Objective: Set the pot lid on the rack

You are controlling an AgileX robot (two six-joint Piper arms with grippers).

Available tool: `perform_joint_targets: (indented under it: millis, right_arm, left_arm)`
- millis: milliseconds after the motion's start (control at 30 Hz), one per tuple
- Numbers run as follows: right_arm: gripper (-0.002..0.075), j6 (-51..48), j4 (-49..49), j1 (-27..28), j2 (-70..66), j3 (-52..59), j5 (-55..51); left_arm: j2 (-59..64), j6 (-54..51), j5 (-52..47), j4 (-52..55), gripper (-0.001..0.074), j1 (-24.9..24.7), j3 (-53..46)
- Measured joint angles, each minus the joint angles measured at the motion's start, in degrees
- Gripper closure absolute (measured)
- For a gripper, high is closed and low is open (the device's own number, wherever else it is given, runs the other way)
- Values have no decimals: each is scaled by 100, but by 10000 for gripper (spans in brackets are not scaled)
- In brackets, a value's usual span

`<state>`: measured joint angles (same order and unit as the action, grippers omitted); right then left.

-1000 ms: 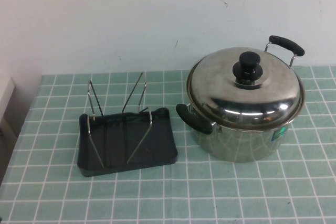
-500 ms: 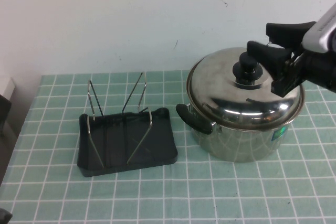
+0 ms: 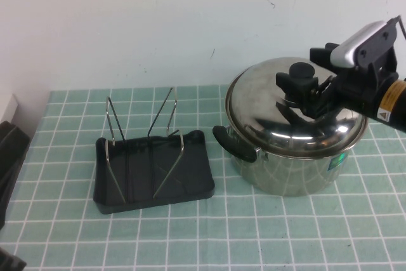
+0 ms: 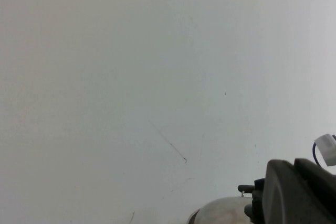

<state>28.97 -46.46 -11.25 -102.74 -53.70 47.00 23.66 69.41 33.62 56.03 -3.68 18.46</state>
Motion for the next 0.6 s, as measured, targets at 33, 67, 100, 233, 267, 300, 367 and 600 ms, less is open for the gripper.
perform_joint_targets:
  millis: [33,67,100,233,267,300,367,600]
  right_arm:
    - [35,0,1,0,-64,0,0]
    - [36,0,9,0,-116,0,0]
    - [47,-11,9,0,-152,0,0]
    - [197,-24,23,0,-219,0,0]
    - [246,-24,35,0,-219,0,41]
    - [319,-39,35,-3,-219,-7,79]
    - [372,-39,49,-3,-219,-13,118]
    - [377,-310,17,-3,-222,-13,352]
  left_arm:
    - [0,8,-23,5,739,0,0]
    - [0,25,-32,14,739,0,0]
    - [0,40,-46,14,739,0,0]
    - [0,176,-101,14,738,0,0]
    - [0,184,-101,14,739,0,0]
    - [0,212,-101,14,739,0,0]
    - [0,348,-104,18,739,0,0]
    - [0,1816,-104,27,737,0,0]
